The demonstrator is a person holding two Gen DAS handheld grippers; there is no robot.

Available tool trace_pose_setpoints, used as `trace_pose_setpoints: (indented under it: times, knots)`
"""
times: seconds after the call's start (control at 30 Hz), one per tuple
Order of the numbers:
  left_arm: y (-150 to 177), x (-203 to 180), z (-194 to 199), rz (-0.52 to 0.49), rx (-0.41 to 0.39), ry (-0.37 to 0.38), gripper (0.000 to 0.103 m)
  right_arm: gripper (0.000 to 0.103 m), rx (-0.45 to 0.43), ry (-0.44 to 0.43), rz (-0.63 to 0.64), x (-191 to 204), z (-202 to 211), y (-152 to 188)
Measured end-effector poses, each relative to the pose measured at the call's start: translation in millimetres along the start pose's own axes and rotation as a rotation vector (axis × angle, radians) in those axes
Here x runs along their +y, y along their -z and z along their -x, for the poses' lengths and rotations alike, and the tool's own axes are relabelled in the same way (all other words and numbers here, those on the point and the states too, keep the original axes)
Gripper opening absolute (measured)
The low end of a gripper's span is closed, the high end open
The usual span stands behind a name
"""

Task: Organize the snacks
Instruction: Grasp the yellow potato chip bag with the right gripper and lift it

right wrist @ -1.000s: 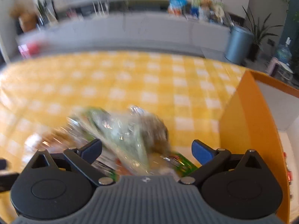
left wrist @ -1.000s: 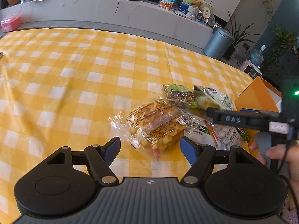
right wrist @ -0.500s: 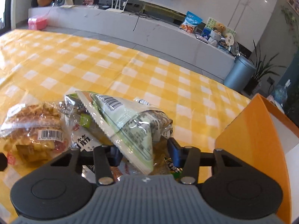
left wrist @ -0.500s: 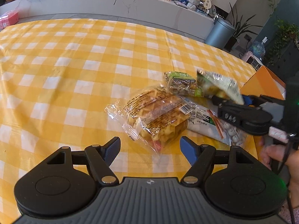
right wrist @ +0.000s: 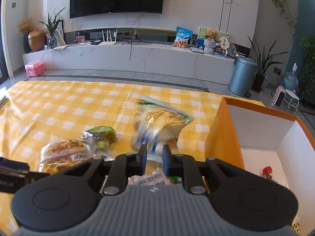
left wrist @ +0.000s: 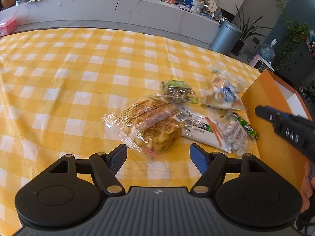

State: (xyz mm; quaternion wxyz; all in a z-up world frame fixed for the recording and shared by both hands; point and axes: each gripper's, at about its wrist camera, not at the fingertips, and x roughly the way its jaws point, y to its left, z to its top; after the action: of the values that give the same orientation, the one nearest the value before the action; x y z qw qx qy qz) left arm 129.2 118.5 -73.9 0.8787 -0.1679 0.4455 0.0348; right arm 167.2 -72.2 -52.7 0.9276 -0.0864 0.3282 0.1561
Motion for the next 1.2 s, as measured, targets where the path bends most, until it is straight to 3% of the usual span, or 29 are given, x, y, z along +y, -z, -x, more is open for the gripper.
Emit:
trace_pose_setpoints:
  times: [0.13,0.23,0.3,0.33,0.4,0.53,0.63,0.8,1.0,1.07,1.1,1.2]
  knots:
    - [0.7,-2.4,8.1,-0.010,-0.017,-0.006,0.085,0.014,0.009,-0.021,0.015,0.2,8.6,7.5]
    - [-1.0,2.1,9.9,0.005,-0.022,-0.006,0.085,0.024,0.017,-0.012,0.035,-3.8,5.3,2.2]
    - [-2.4,5.4,10.1,0.014,-0.023,-0.002,0.085,0.048,0.033,-0.027,-0.001,-11.0,-0.3,-5.7]
    - [-3.1,6.9,9.9,0.018,-0.024,0.001,0.085,0.054,0.032,-0.041,-0.033,-16.2,-3.6,-10.3]
    - [-4.3,9.0,8.6,0.023,-0.023,0.007,0.085,0.081,0.036,-0.050,-0.114,-25.3,-13.0,-18.8]
    - [-4.9,10.9,6.2,0.038,-0.011,0.026,0.085,0.097,0.081,-0.011,-0.304,-30.6,-47.2,-39.1]
    - [-3.1,12.0,6.9,0.040,-0.023,0.036,0.085,0.100,0.064,0.038,-0.303,-20.6,-74.6,-56.9]
    - [-3.6,12.4,6.2,0.041,-0.026,0.055,0.085,0.100,0.191,0.101,-0.266,-7.5,-132.0,-76.1]
    - [-2.1,11.1,-2.3,0.036,-0.001,0.053,0.086,0.100,0.331,0.230,-0.114,12.3,-182.9,-71.5]
    - [-0.9,10.7,-4.4,0.034,0.004,0.047,0.086,0.100,0.387,0.221,-0.078,14.4,-197.9,-64.0]
    - [-0.4,10.5,-4.9,0.034,0.006,0.045,0.086,0.100,0.351,0.218,-0.090,12.2,-196.1,-62.3]
    - [0.5,10.0,-4.2,0.031,0.011,0.040,0.086,0.100,0.369,0.175,-0.186,-2.4,-200.1,-61.1]
